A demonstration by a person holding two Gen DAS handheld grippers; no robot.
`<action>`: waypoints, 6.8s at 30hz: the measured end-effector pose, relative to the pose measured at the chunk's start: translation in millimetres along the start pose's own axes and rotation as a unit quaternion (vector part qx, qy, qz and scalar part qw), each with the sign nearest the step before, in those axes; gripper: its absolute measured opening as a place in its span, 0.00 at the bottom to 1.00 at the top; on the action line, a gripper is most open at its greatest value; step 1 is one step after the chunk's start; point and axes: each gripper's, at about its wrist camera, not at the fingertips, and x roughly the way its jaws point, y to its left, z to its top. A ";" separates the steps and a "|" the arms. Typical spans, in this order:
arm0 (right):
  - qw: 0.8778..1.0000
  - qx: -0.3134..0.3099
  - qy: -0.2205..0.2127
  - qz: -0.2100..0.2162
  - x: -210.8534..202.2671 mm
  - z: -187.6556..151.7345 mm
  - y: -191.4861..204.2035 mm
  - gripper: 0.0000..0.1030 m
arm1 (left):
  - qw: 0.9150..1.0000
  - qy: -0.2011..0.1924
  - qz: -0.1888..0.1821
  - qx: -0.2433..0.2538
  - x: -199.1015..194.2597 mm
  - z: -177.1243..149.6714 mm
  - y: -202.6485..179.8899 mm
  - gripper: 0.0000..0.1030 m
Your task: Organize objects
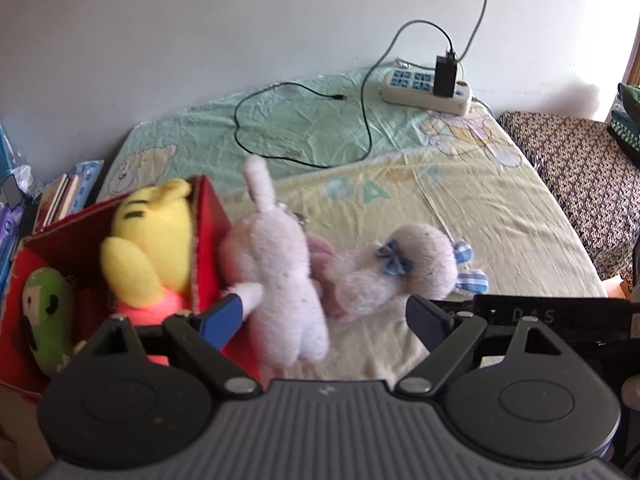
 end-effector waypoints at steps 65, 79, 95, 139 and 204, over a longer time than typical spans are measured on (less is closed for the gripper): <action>1.000 0.003 -0.004 0.017 -10.0 29.4 -80.2 0.50 | 0.979 0.003 -0.200 0.050 73.2 -6.9 -33.3 0.74; 1.000 -0.012 0.000 0.015 -6.1 29.4 -76.7 0.52 | 0.980 -0.016 -0.188 0.060 83.0 6.6 -27.1 0.75; 0.998 0.016 0.013 0.052 -2.8 31.4 -82.3 0.55 | 0.970 0.057 -0.222 0.077 92.9 -50.6 -53.3 0.69; 0.979 -0.114 -0.044 0.163 -27.6 9.3 -1.2 0.45 | 0.984 -0.032 -0.175 0.004 25.2 -23.2 -29.5 0.67; 0.978 -0.197 -0.062 -0.040 168.2 -81.6 231.3 0.46 | 0.983 -0.052 -0.175 0.029 36.9 -67.4 265.9 0.73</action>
